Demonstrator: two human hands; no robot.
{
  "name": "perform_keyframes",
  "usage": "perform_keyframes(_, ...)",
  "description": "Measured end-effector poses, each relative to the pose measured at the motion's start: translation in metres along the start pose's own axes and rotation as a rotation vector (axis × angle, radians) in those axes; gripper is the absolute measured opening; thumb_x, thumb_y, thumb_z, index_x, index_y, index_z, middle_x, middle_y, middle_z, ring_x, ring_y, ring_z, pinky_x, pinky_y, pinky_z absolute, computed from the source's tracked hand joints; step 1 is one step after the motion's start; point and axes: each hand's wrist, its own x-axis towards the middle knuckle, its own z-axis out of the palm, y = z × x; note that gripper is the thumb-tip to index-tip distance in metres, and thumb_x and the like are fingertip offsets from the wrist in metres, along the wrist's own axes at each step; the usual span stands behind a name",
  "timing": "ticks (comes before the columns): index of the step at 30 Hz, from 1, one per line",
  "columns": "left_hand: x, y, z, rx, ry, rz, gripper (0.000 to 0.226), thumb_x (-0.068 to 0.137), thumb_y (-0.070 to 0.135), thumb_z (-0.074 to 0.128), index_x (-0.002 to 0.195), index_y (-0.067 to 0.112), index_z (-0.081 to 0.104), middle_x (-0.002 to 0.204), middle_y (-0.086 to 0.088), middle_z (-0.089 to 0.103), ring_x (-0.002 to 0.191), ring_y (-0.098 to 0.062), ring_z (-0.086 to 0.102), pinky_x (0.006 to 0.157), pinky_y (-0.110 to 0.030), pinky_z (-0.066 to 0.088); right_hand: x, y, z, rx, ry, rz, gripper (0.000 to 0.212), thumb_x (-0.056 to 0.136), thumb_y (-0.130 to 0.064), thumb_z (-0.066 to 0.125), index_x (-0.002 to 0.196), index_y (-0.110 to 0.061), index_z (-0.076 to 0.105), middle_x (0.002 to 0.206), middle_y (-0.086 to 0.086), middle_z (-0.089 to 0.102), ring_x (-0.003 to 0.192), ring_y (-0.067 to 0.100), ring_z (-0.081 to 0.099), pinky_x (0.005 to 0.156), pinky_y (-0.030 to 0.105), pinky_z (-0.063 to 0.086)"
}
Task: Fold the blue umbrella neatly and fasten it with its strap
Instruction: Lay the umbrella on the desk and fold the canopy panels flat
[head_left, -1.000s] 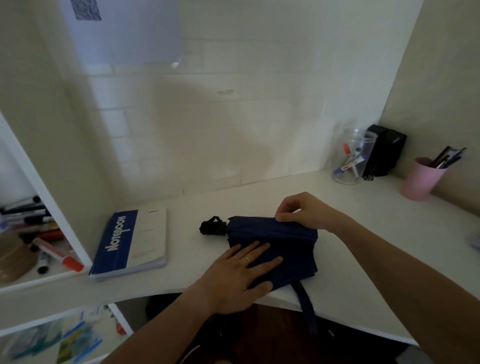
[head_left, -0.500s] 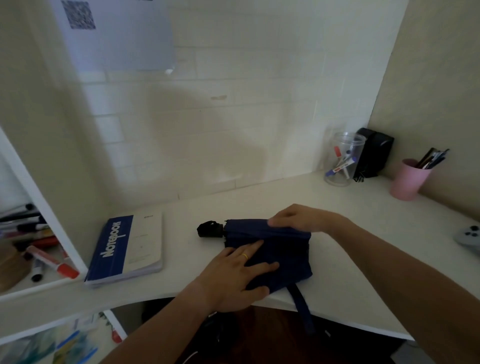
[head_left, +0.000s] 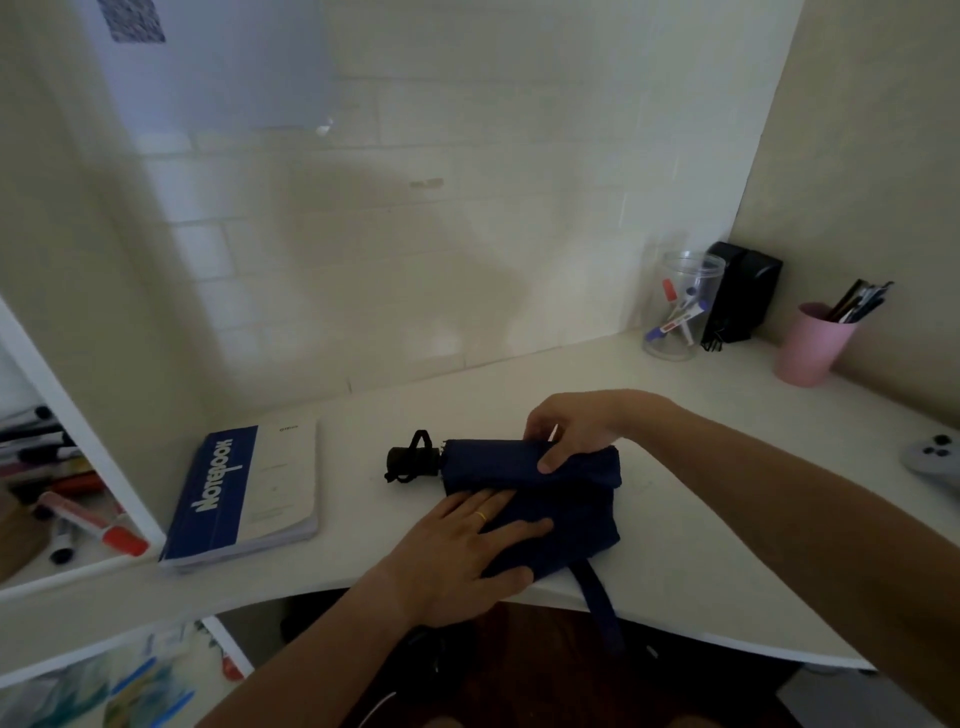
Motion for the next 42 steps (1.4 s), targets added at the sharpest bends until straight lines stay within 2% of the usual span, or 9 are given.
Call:
perform_keyframes(9, 0.0, 0.007, 0.002, 0.073, 0.119, 0.024, 0.055, 0.104, 0.058, 0.021, 0.158, 0.045, 0.017, 0.168, -0.004, 0.02, 0.153, -0.019, 0.019, 0.126, -0.033, 0.01, -0.015, 0.002, 0.03, -0.185, 0.264, -0.049, 0.049, 0.088, -0.042, 0.07, 0.133, -0.027, 0.056, 0.127, -0.002, 0.065, 0.112, 0.019, 0.06, 0.096, 0.04, 0.05)
perform_keyframes(16, -0.019, 0.018, 0.009, 0.087, 0.132, -0.045, 0.053, 0.106, 0.058, 0.008, 0.158, 0.048, -0.001, 0.17, -0.003, -0.005, 0.157, -0.019, -0.005, 0.127, -0.037, 0.002, -0.026, 0.014, 0.054, -0.316, 0.48, -0.142, 0.047, 0.089, -0.041, 0.066, 0.13, -0.023, 0.054, 0.121, -0.002, 0.061, 0.106, 0.02, 0.058, 0.089, 0.037, 0.049)
perform_keyframes(20, -0.024, 0.013, 0.011, 0.131, 0.17, -0.006, 0.055, 0.109, 0.054, 0.017, 0.16, 0.034, 0.019, 0.168, -0.003, 0.022, 0.154, -0.021, 0.023, 0.125, -0.039, 0.024, -0.028, 0.022, 0.063, -0.343, 0.569, -0.213, 0.041, 0.088, -0.035, 0.067, 0.125, -0.022, 0.053, 0.116, 0.0, 0.059, 0.101, 0.021, 0.055, 0.085, 0.038, 0.049)
perform_keyframes(23, -0.025, 0.016, 0.004, -0.02, 0.162, -0.074, 0.056, 0.107, 0.055, 0.013, 0.161, 0.037, 0.01, 0.165, 0.007, 0.027, 0.152, -0.012, 0.022, 0.125, -0.029, 0.017, -0.028, 0.028, 0.069, -0.322, 0.605, -0.213, 0.041, 0.088, -0.033, 0.066, 0.126, -0.024, 0.052, 0.117, 0.0, 0.057, 0.1, 0.022, 0.055, 0.084, 0.04, 0.05)
perform_keyframes(27, -0.019, 0.017, -0.005, -0.125, 0.205, -0.094, 0.062, 0.103, 0.058, 0.01, 0.154, 0.035, 0.037, 0.16, 0.014, 0.037, 0.146, -0.004, 0.03, 0.123, -0.03, 0.022, -0.032, 0.033, 0.078, -0.15, 0.59, -0.231, 0.044, 0.092, -0.032, 0.064, 0.133, -0.027, 0.049, 0.115, 0.0, 0.059, 0.096, 0.019, 0.058, 0.084, 0.036, 0.05)
perform_keyframes(30, -0.007, 0.005, -0.013, -0.103, 0.35, -0.091, 0.047, 0.102, 0.05, 0.038, 0.139, 0.029, 0.057, 0.136, 0.009, 0.062, 0.124, -0.01, 0.054, 0.11, -0.032, 0.041, -0.031, 0.035, 0.079, -0.163, 0.631, -0.286, 0.041, 0.091, -0.027, 0.066, 0.13, -0.023, 0.054, 0.111, 0.003, 0.061, 0.092, 0.021, 0.059, 0.082, 0.036, 0.05)
perform_keyframes(32, 0.009, -0.008, -0.021, -0.016, 0.487, -0.133, 0.046, 0.096, 0.04, 0.055, 0.139, 0.023, 0.058, 0.133, 0.001, 0.062, 0.122, -0.017, 0.055, 0.107, -0.035, 0.046, -0.03, 0.036, 0.081, -0.182, 0.68, -0.333, 0.039, 0.089, -0.025, 0.068, 0.126, -0.02, 0.057, 0.11, 0.004, 0.061, 0.09, 0.022, 0.059, 0.08, 0.036, 0.051)
perform_keyframes(35, 0.035, -0.017, -0.038, 0.047, 0.295, -0.181, 0.06, 0.097, 0.035, 0.058, 0.152, 0.018, 0.042, 0.154, -0.005, 0.048, 0.139, -0.026, 0.045, 0.114, -0.04, 0.04, -0.028, 0.038, 0.084, -0.179, 0.707, -0.357, 0.037, 0.088, -0.024, 0.068, 0.124, -0.019, 0.059, 0.109, 0.004, 0.06, 0.091, 0.021, 0.058, 0.08, 0.035, 0.051)
perform_keyframes(42, 0.047, -0.024, -0.03, 0.146, 0.376, -0.094, 0.033, 0.081, 0.025, 0.076, 0.111, 0.019, 0.065, 0.102, -0.002, 0.064, 0.09, -0.025, 0.062, 0.07, -0.036, 0.049, -0.046, 0.046, 0.058, 0.157, 0.394, -0.244, 0.031, 0.093, -0.031, 0.065, 0.122, -0.039, 0.058, 0.116, -0.011, 0.066, 0.101, 0.008, 0.063, 0.092, 0.031, 0.051)
